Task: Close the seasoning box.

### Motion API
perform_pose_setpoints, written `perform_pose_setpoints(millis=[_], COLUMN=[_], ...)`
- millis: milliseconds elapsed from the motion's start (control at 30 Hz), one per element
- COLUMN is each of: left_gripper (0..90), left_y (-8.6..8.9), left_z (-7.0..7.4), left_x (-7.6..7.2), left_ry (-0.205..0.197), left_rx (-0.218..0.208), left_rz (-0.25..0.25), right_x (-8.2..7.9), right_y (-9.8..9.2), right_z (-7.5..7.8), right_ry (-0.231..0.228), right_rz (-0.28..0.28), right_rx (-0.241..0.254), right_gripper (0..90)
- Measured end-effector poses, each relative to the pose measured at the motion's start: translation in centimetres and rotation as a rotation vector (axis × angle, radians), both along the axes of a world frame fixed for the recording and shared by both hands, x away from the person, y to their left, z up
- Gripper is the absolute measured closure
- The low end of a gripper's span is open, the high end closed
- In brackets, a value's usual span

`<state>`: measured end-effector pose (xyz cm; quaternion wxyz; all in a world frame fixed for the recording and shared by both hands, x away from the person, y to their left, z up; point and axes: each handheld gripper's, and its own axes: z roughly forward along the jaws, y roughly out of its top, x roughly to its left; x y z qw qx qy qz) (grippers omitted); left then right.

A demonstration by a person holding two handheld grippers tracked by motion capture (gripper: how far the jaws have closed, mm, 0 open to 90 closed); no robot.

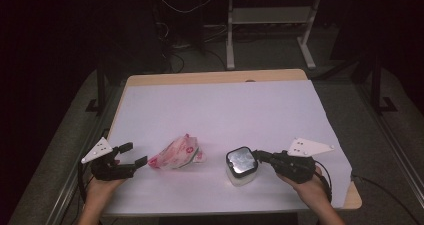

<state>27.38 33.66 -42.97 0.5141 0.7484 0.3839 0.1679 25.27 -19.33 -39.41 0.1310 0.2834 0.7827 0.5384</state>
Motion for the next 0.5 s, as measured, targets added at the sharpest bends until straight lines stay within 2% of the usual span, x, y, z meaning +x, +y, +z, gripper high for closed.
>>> perform_pose_setpoints(millis=[67,133,233,333,500], left_gripper=[14.0,14.0,14.0,14.0,14.0], left_y=[0.0,-0.1,-0.2,-0.3,-0.3], left_z=[0.0,0.0,0.0,0.0,0.0], left_x=[0.0,0.1,0.1,0.1,0.1], left_ry=[0.001,0.001,0.002,0.001,0.001], left_rx=[-0.003,-0.002,0.001,0.002,0.003], left_rz=[-0.001,0.002,0.0,0.001,-0.001], right_x=[0.2,0.5,0.9,1.3,1.8], right_y=[-0.5,-1.2,-2.2,-3.3,-4.5], right_z=[-0.1,-0.3,-0.5,-0.8,-1.8], right_ry=[-0.007,0.007,0.005,0.012,0.035], right_rz=[-0.022,-0.051,-0.102,-0.155,-0.231], right_rx=[-0.006,-0.005,-0.011,-0.015,-0.047], right_gripper=[90.0,89.9,85.8,79.4,60.7])
